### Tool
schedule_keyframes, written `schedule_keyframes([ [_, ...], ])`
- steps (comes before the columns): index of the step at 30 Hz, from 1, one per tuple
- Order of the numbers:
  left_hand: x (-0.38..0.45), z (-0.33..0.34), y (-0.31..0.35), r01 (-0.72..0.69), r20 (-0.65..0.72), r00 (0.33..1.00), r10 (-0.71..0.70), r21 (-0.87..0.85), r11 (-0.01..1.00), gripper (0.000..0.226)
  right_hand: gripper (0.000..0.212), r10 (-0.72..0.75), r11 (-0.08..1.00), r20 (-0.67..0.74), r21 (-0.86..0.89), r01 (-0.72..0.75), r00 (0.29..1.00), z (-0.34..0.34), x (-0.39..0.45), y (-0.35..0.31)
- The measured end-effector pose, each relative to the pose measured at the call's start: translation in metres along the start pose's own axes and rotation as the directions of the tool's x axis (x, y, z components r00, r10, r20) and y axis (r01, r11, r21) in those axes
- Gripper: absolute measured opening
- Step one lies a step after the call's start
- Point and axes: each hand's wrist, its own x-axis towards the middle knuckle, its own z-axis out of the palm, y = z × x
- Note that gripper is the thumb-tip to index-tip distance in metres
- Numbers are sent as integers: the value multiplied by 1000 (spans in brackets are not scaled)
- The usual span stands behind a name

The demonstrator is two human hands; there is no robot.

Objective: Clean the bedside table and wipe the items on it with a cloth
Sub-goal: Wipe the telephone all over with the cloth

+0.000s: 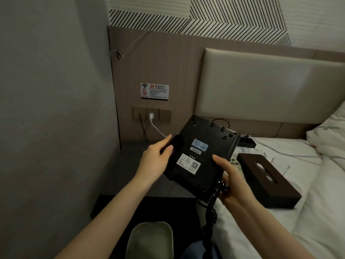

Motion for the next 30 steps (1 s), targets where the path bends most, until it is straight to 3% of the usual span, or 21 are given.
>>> schedule_keyframes([
  [3, -12, 6, -9, -20, -127, 992, -4, -188, 982, 41, 35, 15, 995, -45, 97, -11, 999, 9, -1, -3],
  [7, -33, 40, -4, -74, -265, 964, 22, -187, 980, 46, 38, 58, 969, -40, 244, -46, 998, 28, -3, 1],
  [12, -58, 73, 7, -74, -214, 977, -5, -357, 931, 45, 46, 110, 942, -69, 325, -82, 992, 46, 0, 5],
  [17, -67, 75, 4, -12, -78, 997, -19, -372, 928, 43, 62, 109, 938, -117, 340, -64, 987, 40, 4, 0],
  [22, -66, 75, 2, -18, -213, 973, -83, -432, 902, 46, 68, 69, 963, -95, 268, -41, 993, 34, 0, 6],
  [25, -59, 66, 2, 56, -272, 907, -322, -679, 732, 42, 65, 50, 974, -47, 221, -38, 998, 28, -4, 14],
  [28, -48, 42, 10, 72, -114, 832, -543, -948, 310, 29, 57, 78, 970, 61, 225, -90, 995, 19, -7, 18],
  [30, -41, 21, 12, 85, 13, 842, -539, -990, 108, 33, 55, 98, 963, 147, 235, -131, 984, 13, -8, 17],
])
